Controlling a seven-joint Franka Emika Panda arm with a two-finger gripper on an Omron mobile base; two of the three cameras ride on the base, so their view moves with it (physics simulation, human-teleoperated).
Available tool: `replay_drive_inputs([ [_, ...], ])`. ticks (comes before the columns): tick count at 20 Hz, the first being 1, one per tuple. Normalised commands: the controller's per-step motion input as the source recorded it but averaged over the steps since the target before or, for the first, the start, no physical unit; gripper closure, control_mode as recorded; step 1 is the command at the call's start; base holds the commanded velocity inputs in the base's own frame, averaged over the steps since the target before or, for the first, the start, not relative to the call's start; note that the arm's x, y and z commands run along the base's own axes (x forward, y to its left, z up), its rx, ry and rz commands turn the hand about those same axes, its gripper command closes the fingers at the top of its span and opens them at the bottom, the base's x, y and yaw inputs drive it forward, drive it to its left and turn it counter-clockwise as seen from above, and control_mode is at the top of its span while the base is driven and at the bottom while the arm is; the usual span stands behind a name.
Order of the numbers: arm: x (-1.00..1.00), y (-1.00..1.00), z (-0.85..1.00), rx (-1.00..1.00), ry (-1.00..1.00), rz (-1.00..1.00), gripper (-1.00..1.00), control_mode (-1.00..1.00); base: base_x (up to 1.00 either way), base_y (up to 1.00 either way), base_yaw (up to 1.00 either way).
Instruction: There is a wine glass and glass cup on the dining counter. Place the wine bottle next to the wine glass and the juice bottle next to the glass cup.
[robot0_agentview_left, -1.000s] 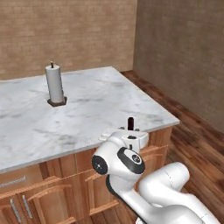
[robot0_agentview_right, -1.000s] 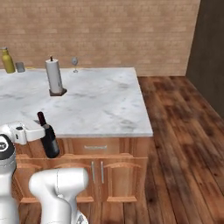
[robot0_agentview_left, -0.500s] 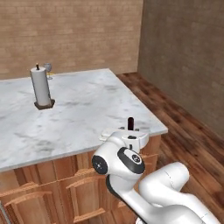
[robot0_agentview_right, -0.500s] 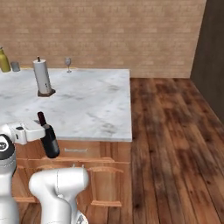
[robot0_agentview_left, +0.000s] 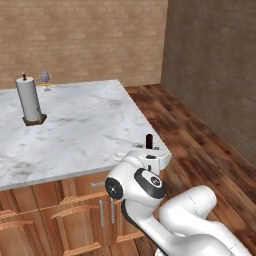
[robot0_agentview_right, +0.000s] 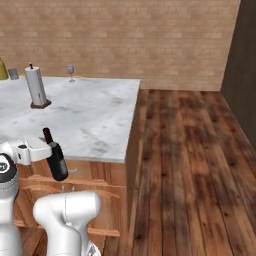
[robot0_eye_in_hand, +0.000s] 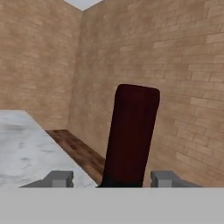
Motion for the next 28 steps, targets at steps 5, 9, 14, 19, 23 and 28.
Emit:
replay_drive_inputs([
  [5,0.0,0.0,0.0,0.0,0.0,0.0,1.0,1.0,0.33,-0.58,0.18],
  [9,0.0,0.0,0.0,0.0,0.0,0.0,1.0,1.0,0.41,-0.54,0.19],
  [14,0.0,0.0,0.0,0.0,0.0,0.0,1.0,1.0,0.43,-0.54,0.19],
  [19,0.0,0.0,0.0,0.0,0.0,0.0,1.0,1.0,0.43,-0.53,0.19],
  [23,0.0,0.0,0.0,0.0,0.0,0.0,1.0,1.0,0.44,-0.53,0.19],
  [28,0.0,0.0,0.0,0.0,0.0,0.0,1.0,1.0,0.44,-0.54,0.19],
])
